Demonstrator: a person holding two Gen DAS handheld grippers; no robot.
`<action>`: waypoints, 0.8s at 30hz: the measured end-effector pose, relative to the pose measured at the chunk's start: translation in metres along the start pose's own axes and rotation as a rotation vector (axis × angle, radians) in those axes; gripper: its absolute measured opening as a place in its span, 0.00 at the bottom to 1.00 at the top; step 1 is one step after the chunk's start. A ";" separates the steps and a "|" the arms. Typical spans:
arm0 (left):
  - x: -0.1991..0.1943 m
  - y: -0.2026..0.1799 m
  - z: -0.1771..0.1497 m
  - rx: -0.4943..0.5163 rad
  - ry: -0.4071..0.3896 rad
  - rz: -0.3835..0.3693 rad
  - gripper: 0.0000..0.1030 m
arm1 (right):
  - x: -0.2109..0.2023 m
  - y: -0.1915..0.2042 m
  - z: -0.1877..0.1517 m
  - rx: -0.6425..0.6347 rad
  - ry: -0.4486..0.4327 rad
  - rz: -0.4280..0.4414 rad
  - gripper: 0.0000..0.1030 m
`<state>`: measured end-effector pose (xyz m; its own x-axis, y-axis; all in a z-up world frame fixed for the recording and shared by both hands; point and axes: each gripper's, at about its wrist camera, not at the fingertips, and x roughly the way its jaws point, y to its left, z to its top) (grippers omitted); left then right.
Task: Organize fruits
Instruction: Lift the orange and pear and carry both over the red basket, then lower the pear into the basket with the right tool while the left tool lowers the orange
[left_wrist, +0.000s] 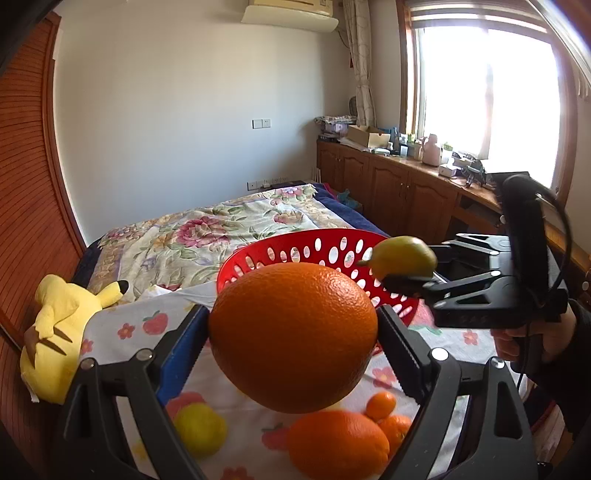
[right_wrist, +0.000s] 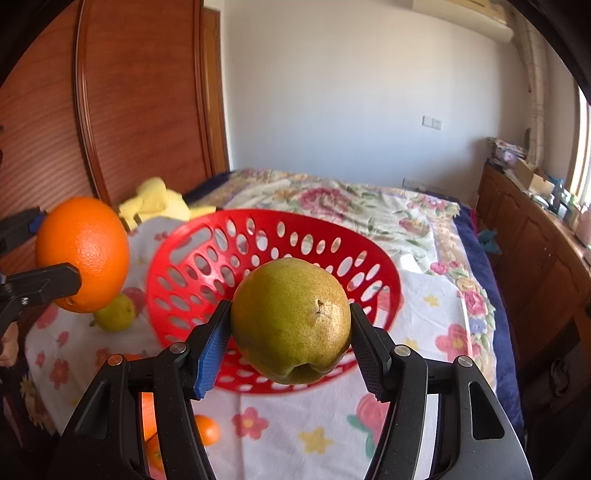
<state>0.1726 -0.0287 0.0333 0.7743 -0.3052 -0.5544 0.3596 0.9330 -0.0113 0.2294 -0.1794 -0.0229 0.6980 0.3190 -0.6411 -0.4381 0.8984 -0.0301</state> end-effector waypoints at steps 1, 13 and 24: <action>0.005 -0.001 0.003 0.001 0.003 -0.001 0.87 | 0.009 0.000 0.003 -0.016 0.017 0.001 0.62; 0.048 0.006 0.010 -0.005 0.051 -0.003 0.87 | 0.064 -0.005 0.005 -0.056 0.146 0.011 0.62; 0.071 0.009 0.012 0.000 0.080 -0.011 0.87 | 0.080 0.001 0.003 -0.115 0.189 -0.007 0.63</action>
<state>0.2366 -0.0445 0.0041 0.7261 -0.2994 -0.6190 0.3683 0.9295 -0.0176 0.2869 -0.1518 -0.0719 0.5876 0.2405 -0.7726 -0.5024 0.8569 -0.1153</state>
